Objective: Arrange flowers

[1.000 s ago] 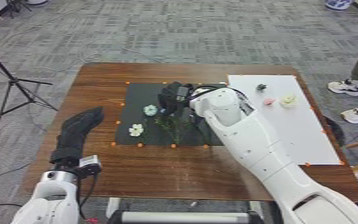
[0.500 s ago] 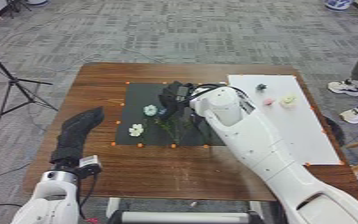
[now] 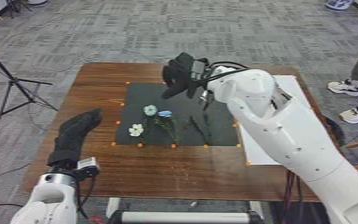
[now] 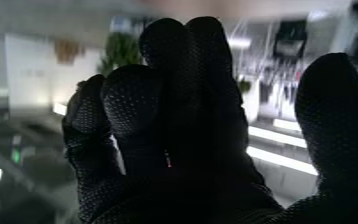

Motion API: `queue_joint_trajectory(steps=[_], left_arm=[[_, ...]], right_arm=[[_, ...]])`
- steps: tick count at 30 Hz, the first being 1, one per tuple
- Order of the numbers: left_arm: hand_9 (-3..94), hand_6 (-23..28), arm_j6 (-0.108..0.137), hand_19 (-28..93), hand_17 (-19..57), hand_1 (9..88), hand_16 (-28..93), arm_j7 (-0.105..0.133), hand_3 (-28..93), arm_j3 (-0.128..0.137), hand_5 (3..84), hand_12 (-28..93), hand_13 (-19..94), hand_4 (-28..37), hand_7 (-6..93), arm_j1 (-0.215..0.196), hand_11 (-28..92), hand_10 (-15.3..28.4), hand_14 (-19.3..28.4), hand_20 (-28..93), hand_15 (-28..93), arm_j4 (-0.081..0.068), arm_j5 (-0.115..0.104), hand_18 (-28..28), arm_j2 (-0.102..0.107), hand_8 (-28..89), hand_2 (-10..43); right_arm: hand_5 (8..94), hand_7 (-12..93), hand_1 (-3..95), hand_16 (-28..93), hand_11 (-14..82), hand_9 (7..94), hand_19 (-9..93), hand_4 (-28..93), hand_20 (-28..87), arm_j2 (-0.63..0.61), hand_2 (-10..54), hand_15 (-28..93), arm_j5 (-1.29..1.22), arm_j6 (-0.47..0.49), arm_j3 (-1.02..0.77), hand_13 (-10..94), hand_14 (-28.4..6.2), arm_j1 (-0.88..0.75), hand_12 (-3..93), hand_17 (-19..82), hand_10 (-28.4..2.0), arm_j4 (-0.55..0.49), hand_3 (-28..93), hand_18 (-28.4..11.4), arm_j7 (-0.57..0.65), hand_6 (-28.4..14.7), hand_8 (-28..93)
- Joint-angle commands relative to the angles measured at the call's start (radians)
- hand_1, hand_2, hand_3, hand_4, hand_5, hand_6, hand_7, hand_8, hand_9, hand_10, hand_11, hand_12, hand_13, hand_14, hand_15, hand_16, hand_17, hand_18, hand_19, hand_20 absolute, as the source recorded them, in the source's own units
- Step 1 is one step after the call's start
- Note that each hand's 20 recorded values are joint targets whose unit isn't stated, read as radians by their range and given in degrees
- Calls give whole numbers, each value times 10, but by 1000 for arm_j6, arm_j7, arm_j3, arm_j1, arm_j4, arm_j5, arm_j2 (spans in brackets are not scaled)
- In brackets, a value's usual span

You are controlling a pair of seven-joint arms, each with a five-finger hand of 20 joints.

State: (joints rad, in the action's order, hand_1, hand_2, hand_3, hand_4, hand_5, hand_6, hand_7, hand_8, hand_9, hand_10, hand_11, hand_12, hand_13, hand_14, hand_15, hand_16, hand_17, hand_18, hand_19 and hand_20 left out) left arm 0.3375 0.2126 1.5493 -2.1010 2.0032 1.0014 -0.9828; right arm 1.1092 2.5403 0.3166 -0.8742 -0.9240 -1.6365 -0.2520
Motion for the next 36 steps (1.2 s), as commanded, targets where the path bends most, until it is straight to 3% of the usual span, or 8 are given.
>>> queue_joint_trajectory(steps=[1, 9, 12, 21, 36], left_arm=[[441, 49, 9, 58, 20, 245, 8, -4, 712, 10, 462, 102, 319, -247, 156, -25, 193, 128, 160, 138, 147, 12, 6, 113, -11, -79, 21], [441, 50, 6, 58, 20, 245, 8, 2, 710, 16, 463, 103, 320, -247, 156, -43, 194, 127, 160, 138, 147, 18, 0, 113, -12, -80, 23], [442, 49, 9, 58, 20, 245, 8, 2, 710, 18, 463, 103, 320, -247, 156, -50, 193, 126, 161, 138, 147, 21, 1, 113, -13, -79, 22], [441, 50, 9, 59, 20, 245, 8, 3, 711, 9, 462, 103, 320, -246, 155, -40, 193, 126, 161, 138, 148, 19, 4, 113, -16, -79, 22], [442, 49, 3, 61, 20, 244, 8, 10, 713, 20, 463, 102, 321, -248, 155, -69, 193, 127, 162, 138, 149, 27, 1, 114, -24, -79, 22]], right_arm=[[684, 305, 208, 426, 425, 715, 740, -194, 591, -277, -23, 714, -45, -57, -202, 612, -149, -108, 326, 259, -136, -113, 692, -250, 66, 26, -135], [676, 300, 206, 425, 423, 714, 738, -191, 593, -368, -46, 714, 24, -100, -346, 612, -149, -244, 326, 257, -136, -48, 697, -250, 58, 25, -132], [672, 302, 207, 425, 423, 715, 737, -191, 594, -355, -49, 714, 30, -95, -380, 613, -149, -264, 326, 258, -135, 12, 697, -250, 47, 25, -132], [661, 306, 205, 428, 427, 717, 738, -193, 601, -277, -79, 720, 149, -214, -332, 616, -152, -194, 328, 259, -135, 236, 707, -253, -21, 24, -135], [655, 311, 194, 431, 428, 710, 734, -193, 606, -261, -92, 721, 275, -186, -356, 613, -153, -212, 326, 257, -137, 321, 705, -255, -74, 24, -137]])
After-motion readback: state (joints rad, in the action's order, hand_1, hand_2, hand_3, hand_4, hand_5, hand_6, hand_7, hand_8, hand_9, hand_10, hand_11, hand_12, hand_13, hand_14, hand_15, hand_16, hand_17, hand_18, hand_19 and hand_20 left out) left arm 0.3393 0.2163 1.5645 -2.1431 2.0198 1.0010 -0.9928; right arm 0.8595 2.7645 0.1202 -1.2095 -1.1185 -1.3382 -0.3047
